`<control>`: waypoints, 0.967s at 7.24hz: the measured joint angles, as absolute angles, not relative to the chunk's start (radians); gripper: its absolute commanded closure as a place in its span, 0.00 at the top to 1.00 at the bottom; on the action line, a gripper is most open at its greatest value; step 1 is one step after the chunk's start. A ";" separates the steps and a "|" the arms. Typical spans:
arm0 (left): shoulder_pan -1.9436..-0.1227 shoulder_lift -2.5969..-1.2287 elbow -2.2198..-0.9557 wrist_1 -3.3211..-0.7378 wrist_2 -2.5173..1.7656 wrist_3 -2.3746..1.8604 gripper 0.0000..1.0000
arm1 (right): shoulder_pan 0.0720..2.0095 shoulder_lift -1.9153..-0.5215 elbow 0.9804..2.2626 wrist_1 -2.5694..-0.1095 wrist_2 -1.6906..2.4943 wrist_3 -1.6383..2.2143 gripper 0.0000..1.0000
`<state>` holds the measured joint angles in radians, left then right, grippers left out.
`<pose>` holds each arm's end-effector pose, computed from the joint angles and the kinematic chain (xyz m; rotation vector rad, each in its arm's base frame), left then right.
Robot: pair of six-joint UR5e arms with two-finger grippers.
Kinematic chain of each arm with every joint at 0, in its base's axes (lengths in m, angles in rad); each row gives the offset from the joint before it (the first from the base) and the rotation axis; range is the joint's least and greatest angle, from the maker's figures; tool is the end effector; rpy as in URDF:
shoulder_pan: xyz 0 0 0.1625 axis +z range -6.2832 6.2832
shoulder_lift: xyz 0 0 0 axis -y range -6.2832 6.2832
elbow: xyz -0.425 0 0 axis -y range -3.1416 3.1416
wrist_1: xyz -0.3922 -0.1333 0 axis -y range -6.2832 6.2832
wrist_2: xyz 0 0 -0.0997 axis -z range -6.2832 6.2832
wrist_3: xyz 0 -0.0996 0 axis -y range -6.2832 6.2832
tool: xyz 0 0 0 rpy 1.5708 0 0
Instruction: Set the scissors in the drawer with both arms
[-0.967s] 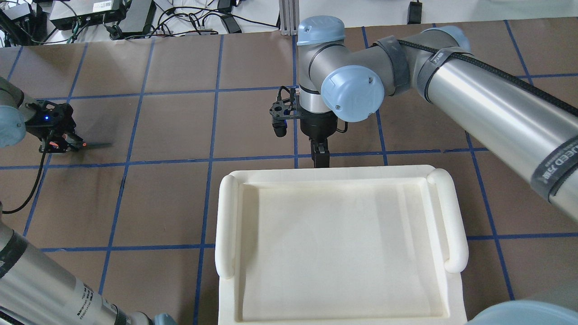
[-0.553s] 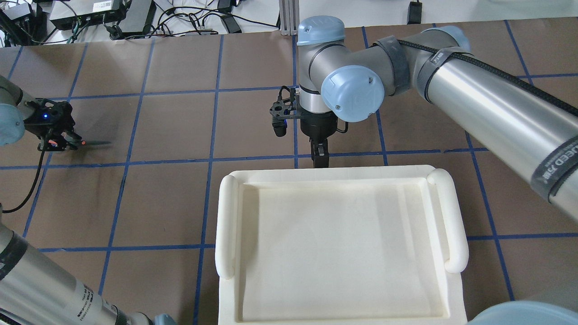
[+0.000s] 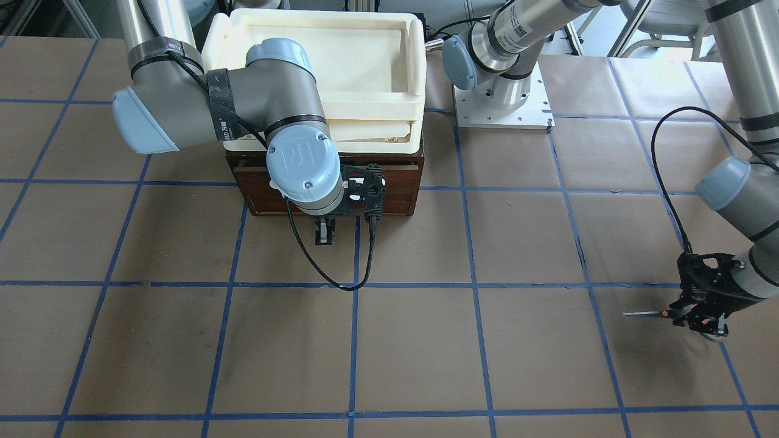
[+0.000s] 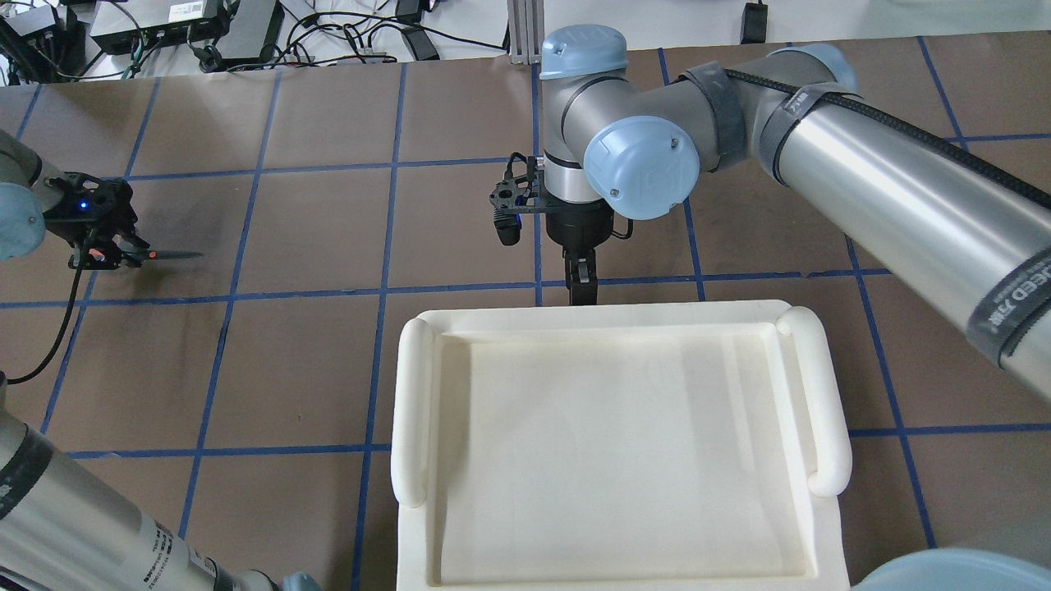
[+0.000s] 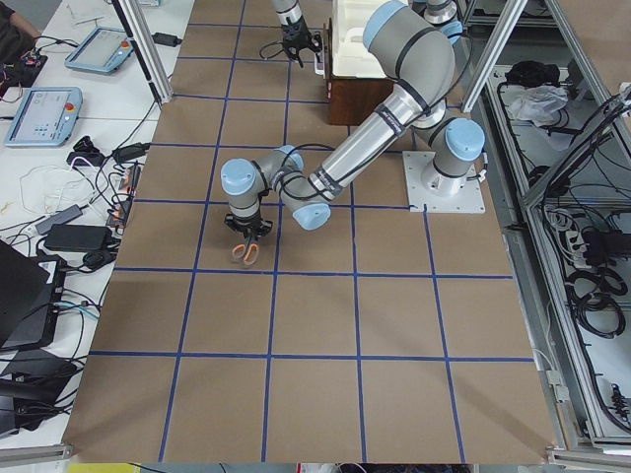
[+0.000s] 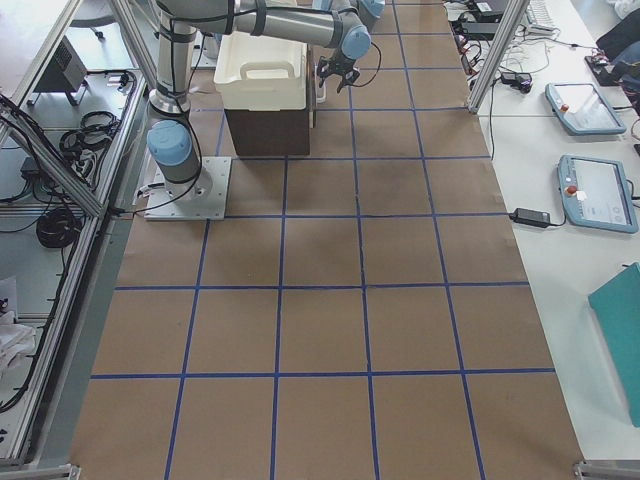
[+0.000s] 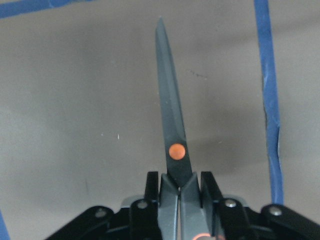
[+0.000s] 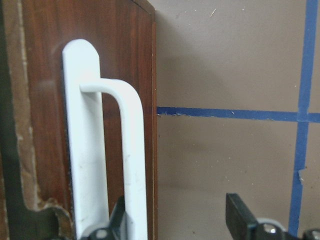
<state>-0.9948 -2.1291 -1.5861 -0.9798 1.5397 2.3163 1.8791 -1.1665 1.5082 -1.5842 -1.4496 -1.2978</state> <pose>0.2429 -0.6244 0.2123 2.3912 2.0162 -0.0516 0.3203 -0.5268 0.2961 -2.0386 2.0078 0.3347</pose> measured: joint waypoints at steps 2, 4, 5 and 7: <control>-1.007 -2.112 -1.587 -0.995 1.549 2.313 0.00 | 1.879 -1.146 1.472 -1.584 -1.450 -1.298 0.66; -1.015 -2.101 -1.587 -1.010 1.552 2.312 0.00 | 1.876 -1.126 1.439 -1.584 -1.454 -1.299 0.65; -1.019 -2.096 -1.587 -1.018 1.552 2.311 0.00 | 1.873 -1.121 1.430 -1.585 -1.456 -1.300 0.65; -1.021 -2.091 -1.587 -1.028 1.552 2.310 0.00 | 1.868 -1.099 1.394 -1.585 -1.457 -1.304 0.65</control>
